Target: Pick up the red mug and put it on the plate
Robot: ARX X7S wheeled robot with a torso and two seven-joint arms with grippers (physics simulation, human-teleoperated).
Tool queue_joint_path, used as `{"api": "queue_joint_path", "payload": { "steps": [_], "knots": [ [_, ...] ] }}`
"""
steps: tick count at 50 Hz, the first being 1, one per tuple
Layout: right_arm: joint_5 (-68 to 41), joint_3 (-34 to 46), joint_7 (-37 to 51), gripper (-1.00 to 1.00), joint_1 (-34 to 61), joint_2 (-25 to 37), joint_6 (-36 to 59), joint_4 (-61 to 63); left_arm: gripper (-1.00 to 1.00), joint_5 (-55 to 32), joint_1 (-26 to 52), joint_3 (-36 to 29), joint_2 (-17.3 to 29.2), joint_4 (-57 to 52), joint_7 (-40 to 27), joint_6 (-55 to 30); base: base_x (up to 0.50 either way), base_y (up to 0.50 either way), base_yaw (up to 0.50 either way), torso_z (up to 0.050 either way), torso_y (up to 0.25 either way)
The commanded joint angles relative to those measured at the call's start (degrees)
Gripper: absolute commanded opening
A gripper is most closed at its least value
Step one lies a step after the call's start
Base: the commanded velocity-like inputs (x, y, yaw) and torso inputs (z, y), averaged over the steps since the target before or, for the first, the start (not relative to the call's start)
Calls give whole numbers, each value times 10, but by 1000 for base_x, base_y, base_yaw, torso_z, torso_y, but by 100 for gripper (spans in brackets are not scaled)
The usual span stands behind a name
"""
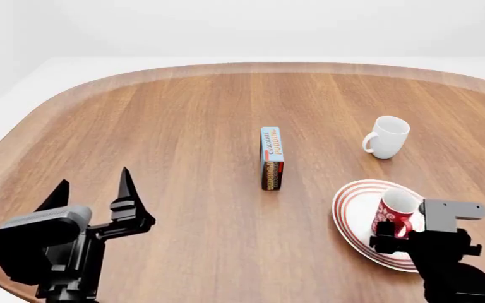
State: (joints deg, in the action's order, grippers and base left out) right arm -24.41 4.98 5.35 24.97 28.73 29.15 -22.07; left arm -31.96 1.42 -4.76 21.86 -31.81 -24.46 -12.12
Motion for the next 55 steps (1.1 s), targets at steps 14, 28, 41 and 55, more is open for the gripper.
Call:
{"api": "queue_joint_path", "payload": {
  "steps": [14, 28, 41, 55],
  "knots": [
    [-86, -130, 98, 100, -237, 67, 52, 439, 100, 7, 1, -14, 0, 1, -1, 2, 0, 0, 0, 0, 0],
    [-49, -211, 228, 100, -273, 126, 121, 696, 100, -4, -1, -8, 8, -17, -6, -3, 0, 0, 0, 0, 0],
    [-142, -258, 382, 100, -342, 276, 40, 820, 100, -38, -14, 24, 25, -64, -12, 5, 0, 0, 0, 0, 0],
    [-182, -453, 621, 100, -698, 543, -206, 821, 100, -98, -36, 93, 53, -133, -35, 18, 0, 0, 0, 0, 0]
  ]
}}
